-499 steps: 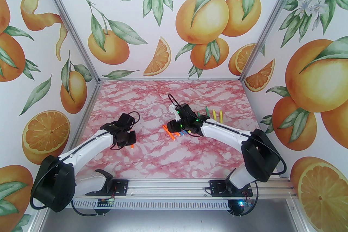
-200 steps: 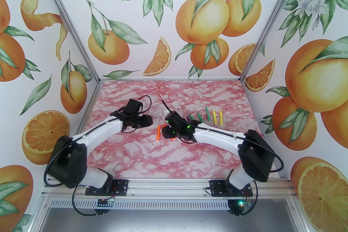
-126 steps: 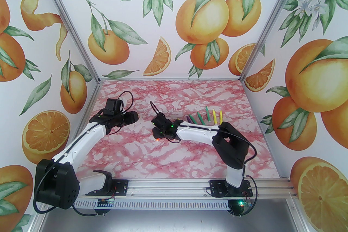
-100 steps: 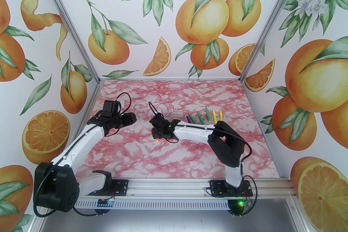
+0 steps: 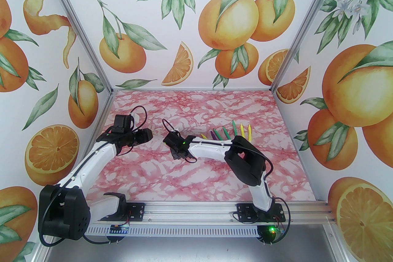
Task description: Open the pen caps
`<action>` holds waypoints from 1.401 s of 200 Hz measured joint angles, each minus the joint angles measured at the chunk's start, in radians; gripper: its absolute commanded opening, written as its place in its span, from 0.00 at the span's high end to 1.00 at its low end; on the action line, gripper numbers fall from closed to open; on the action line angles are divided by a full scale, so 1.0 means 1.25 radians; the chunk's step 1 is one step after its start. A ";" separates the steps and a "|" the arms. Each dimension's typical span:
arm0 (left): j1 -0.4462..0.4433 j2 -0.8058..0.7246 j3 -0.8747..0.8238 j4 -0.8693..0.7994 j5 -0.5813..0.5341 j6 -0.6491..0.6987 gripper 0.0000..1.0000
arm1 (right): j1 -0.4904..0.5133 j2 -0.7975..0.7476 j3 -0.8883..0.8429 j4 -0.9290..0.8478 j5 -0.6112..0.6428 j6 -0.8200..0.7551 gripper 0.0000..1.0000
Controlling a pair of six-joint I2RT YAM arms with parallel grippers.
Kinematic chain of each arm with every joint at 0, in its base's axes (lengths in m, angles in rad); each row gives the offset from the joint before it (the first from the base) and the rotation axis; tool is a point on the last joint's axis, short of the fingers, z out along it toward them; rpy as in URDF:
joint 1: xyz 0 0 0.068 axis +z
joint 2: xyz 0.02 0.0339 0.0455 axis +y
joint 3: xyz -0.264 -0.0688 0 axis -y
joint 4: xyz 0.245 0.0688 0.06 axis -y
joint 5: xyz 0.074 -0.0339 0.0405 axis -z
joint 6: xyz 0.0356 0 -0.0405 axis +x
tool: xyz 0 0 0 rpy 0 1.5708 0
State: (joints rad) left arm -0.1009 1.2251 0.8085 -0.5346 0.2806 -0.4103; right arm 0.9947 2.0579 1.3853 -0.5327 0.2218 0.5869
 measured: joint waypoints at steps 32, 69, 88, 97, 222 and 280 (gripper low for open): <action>0.004 0.000 0.000 0.000 0.008 0.002 0.44 | 0.000 0.005 0.011 -0.013 -0.010 -0.014 0.65; 0.007 -0.001 -0.001 0.000 0.011 0.008 0.44 | -0.014 0.005 0.013 -0.015 -0.062 -0.061 0.73; 0.007 -0.002 -0.001 0.000 0.014 0.013 0.44 | -0.028 0.005 0.017 -0.026 -0.087 -0.092 0.77; 0.007 -0.002 -0.002 0.001 0.015 0.014 0.44 | -0.034 0.005 0.020 -0.032 -0.097 -0.101 0.81; 0.006 0.030 -0.083 0.141 0.188 -0.052 0.45 | -0.096 -0.150 -0.122 0.072 -0.332 -0.199 0.99; -0.021 0.052 -0.101 0.252 0.302 -0.140 0.46 | -0.111 -0.215 -0.171 0.179 -0.444 -0.205 1.00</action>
State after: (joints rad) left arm -0.1276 1.2903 0.6823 -0.2195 0.6586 -0.5858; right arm 0.8558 1.7885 1.1721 -0.3092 -0.3336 0.3309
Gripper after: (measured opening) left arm 0.543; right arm 0.142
